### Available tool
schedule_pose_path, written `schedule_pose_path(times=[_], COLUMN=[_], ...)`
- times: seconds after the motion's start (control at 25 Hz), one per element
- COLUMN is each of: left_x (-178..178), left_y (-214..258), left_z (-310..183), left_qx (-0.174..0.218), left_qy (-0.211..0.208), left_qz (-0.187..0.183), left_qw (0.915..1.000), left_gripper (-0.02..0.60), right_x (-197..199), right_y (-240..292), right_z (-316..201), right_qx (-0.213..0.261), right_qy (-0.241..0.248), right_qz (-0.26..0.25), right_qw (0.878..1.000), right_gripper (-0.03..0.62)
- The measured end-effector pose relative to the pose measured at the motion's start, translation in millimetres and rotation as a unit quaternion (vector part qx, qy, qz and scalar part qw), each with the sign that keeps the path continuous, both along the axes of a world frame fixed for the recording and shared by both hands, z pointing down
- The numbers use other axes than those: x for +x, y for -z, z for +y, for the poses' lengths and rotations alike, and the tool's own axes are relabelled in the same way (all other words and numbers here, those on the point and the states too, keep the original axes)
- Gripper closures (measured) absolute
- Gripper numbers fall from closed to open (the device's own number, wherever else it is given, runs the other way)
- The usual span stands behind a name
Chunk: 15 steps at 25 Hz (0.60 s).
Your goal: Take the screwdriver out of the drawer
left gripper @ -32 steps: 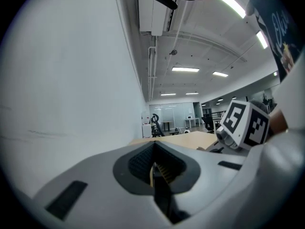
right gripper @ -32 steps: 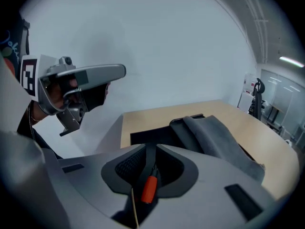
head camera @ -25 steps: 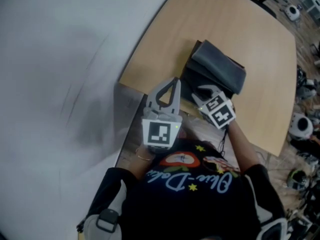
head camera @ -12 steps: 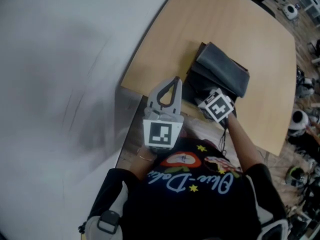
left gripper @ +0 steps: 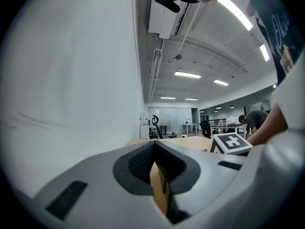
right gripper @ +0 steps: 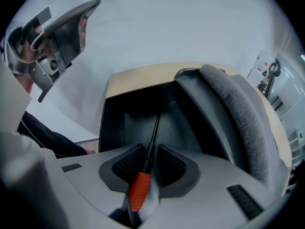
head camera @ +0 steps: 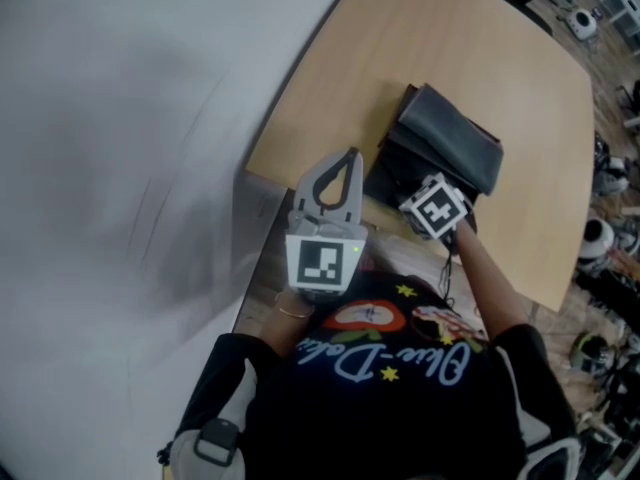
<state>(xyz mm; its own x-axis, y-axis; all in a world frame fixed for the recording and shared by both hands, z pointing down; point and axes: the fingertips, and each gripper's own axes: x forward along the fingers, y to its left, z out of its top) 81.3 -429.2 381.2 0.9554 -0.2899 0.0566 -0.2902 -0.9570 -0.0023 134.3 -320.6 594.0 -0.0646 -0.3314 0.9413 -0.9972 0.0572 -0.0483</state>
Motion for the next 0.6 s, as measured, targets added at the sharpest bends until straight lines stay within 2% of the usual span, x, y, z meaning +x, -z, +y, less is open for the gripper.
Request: schedule_pose_path(times=[0.32,0.6], left_x=[-2.1,-7.9], left_y=[-2.9,-3.3], left_z=[3.2,5.2], left_qx=[-0.004,-0.001], left_qy=[0.004,0.011], left_qz=[-0.003,-0.003], left_qw=[1.0000,0.9999], left_gripper=[0.581,0.581], right_x=[1.1,-0.3], right_y=[-1.4,-0.2], right_z=[0.7,-2.0], right_qx=[0.007,0.035], right_qy=[-0.022,-0.040], right_qz=[-0.012,-0.014], right_qw=[1.000,0.998], right_gripper=[0.525,0.543])
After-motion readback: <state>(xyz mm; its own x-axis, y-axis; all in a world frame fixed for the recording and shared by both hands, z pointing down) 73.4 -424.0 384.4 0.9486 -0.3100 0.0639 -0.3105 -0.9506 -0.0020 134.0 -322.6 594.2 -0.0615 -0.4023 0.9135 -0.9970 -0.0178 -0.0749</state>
